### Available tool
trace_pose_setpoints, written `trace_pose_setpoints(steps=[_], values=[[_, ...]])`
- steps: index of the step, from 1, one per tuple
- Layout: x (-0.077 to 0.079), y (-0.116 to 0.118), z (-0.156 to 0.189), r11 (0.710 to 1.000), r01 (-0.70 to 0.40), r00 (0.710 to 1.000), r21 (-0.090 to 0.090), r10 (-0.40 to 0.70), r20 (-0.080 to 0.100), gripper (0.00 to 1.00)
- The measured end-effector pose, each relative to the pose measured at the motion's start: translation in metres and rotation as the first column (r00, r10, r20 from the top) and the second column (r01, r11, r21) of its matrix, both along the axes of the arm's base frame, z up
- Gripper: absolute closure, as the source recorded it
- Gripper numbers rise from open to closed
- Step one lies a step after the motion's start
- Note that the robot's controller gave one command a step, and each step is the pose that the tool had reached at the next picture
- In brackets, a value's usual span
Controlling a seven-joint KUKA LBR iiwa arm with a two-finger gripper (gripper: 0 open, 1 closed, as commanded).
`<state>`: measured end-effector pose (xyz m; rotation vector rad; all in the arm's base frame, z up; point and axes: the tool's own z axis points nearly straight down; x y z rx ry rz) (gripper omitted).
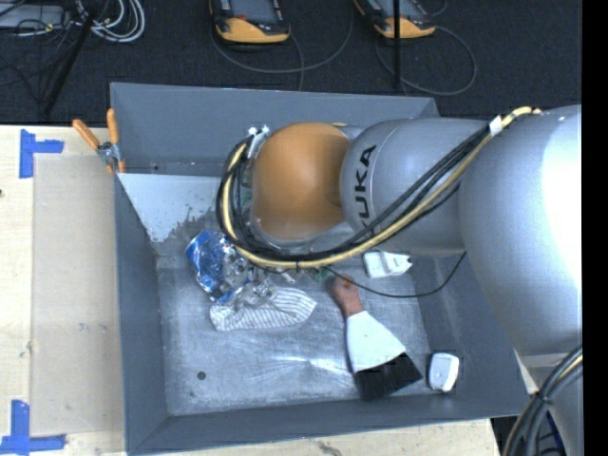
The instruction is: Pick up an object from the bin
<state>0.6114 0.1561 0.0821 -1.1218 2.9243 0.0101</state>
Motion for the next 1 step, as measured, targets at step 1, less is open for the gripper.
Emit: trace_pose_setpoints(steps=[1], values=[[-0.0007,-0.0012,0.0087,1.000,0.000,1.000,-0.005,0.000,-0.004,1.00]])
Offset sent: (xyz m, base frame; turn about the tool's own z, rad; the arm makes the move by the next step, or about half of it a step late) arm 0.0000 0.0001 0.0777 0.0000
